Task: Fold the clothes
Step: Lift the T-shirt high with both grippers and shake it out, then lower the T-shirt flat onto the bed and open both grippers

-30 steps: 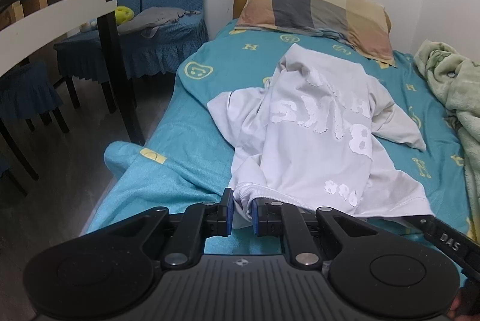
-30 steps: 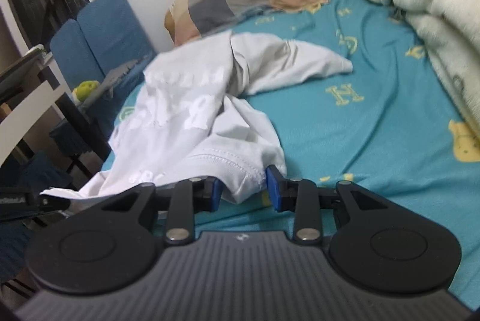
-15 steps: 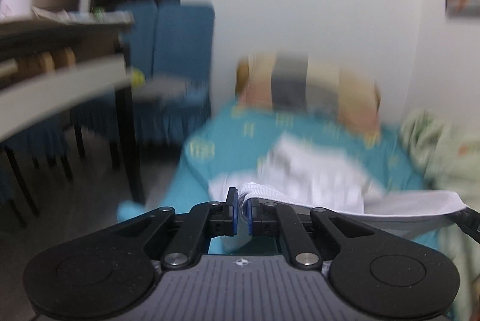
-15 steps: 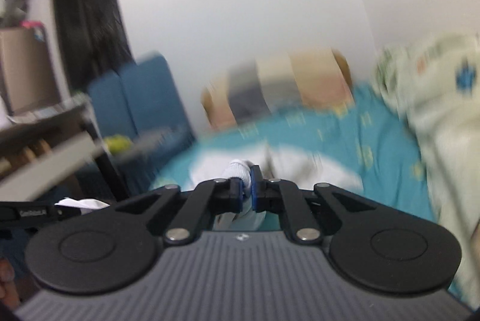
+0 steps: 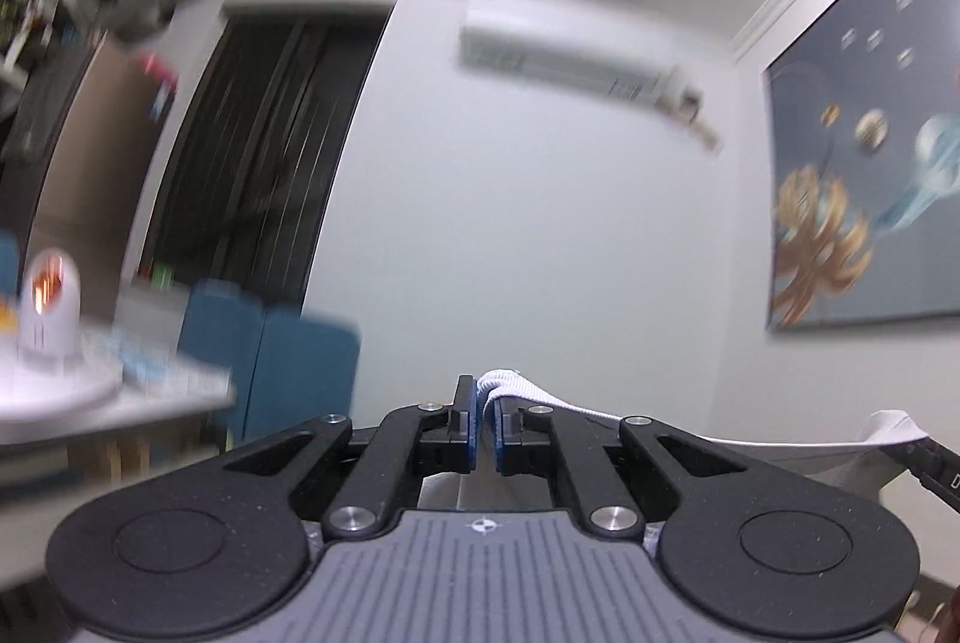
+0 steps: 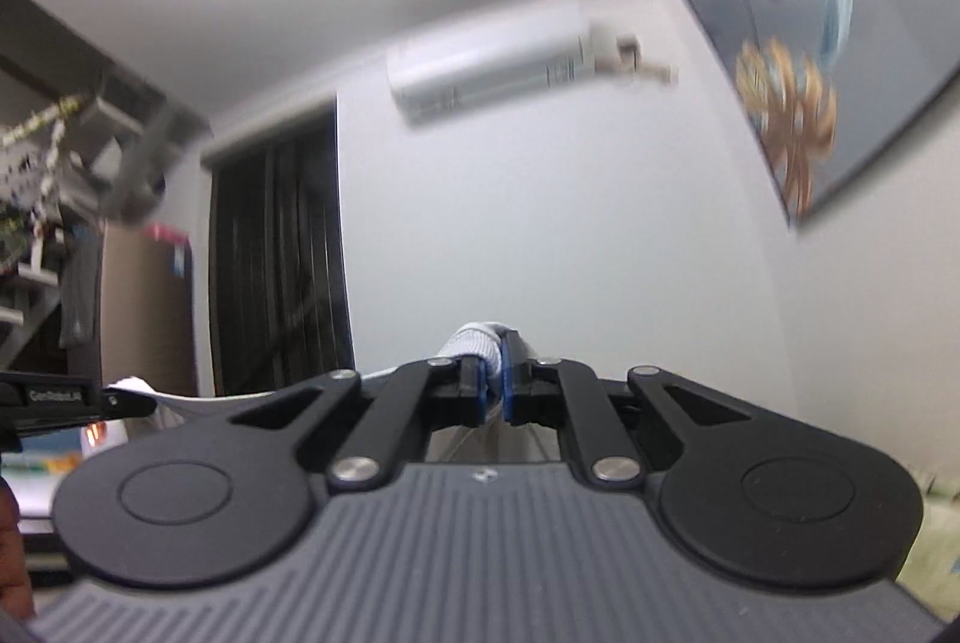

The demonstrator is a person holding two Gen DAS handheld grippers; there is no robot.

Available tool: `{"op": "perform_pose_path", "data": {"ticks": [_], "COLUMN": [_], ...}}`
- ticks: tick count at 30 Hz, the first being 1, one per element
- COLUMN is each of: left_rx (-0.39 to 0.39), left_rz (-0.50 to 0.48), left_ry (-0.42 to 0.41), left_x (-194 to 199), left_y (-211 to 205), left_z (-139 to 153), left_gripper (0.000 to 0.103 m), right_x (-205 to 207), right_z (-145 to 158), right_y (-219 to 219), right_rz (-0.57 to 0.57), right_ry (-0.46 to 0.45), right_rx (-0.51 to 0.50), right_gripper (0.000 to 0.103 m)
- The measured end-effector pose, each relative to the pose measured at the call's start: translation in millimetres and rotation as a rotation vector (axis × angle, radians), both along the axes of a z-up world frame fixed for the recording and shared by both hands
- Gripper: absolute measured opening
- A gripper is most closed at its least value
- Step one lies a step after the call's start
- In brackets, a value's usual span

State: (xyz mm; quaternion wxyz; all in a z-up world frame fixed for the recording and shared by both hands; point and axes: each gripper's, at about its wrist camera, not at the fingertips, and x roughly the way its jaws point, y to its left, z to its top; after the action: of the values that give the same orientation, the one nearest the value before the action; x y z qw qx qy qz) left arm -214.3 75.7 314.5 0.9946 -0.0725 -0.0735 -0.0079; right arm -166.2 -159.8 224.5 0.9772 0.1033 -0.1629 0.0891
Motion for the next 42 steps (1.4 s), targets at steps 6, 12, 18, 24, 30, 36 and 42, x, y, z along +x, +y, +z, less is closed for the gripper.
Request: {"op": "perform_pose_path", "data": {"ticks": [6,12,18,24,30,36,42], "left_rx": [0.023,0.014,0.017,0.039,0.048,0.065,0.091], "left_rz": [-0.023,-0.040,-0.021,0.023,0.043,0.042,0.040], "left_ry": [-0.131,-0.200,-0.150,0.001,0.151,0.301,0.452], "left_x": [-77,-140,-124,2,161,335,514], "left_y": [-22,-33,-36,-32,-27,-32,-47], "left_z": [72,123,125,61,-17,-113,-258], "left_gripper": [0.005,0.005,0.006,0.006,0.006,0.007,0.007], "right_x": [-78,-125,-94,8,148,302,456], "right_z": [58,102,103,55,-12,-97,-219], "right_y": [-8,-14,-15,-18,-24,-34,-45], "right_rz": [-0.030,-0.031,-0.039,-0.061,-0.093,-0.118,-0.142], "right_ry": [-0.137,-0.206,-0.114,0.062,0.213,0.363,0.518], "right_rx": [-0.007,-0.020,-0.027,-0.034,-0.044,-0.045,-0.078], "right_gripper": [0.008,0.009,0.009,0.009,0.009,0.009,0.009]}}
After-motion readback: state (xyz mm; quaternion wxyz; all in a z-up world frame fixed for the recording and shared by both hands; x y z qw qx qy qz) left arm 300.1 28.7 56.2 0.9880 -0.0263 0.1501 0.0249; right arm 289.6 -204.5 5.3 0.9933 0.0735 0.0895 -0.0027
